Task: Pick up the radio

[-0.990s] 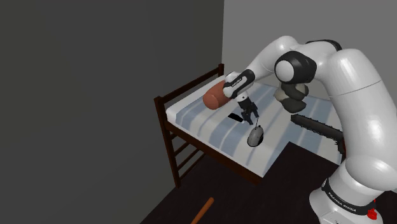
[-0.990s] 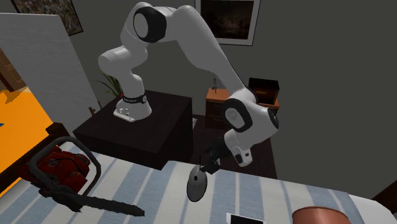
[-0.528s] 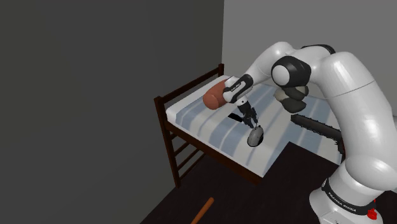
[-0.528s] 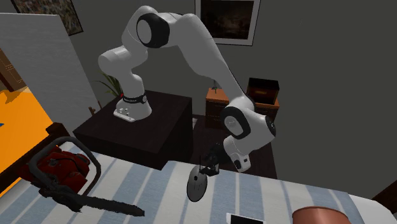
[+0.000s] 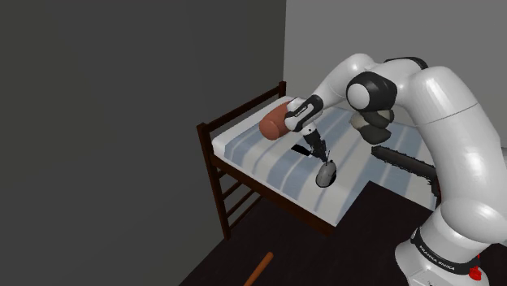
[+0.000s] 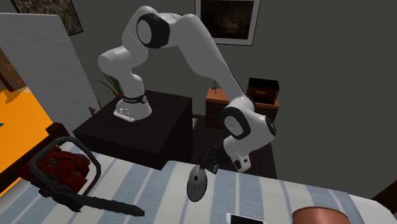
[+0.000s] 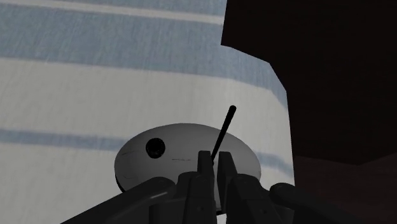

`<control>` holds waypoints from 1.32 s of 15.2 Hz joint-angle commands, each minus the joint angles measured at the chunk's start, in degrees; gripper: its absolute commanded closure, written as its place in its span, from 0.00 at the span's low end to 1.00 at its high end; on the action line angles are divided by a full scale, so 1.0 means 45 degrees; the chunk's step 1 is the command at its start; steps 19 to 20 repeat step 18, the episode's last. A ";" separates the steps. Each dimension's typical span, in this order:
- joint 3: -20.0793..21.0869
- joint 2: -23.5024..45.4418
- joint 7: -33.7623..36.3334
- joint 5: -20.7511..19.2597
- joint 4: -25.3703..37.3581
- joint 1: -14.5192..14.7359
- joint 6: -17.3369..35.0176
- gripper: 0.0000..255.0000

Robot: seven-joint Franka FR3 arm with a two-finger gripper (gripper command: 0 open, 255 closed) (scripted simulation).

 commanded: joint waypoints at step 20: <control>-0.0157 -0.1839 -0.0285 -0.0167 -0.0297 0.0166 -0.1508 1.00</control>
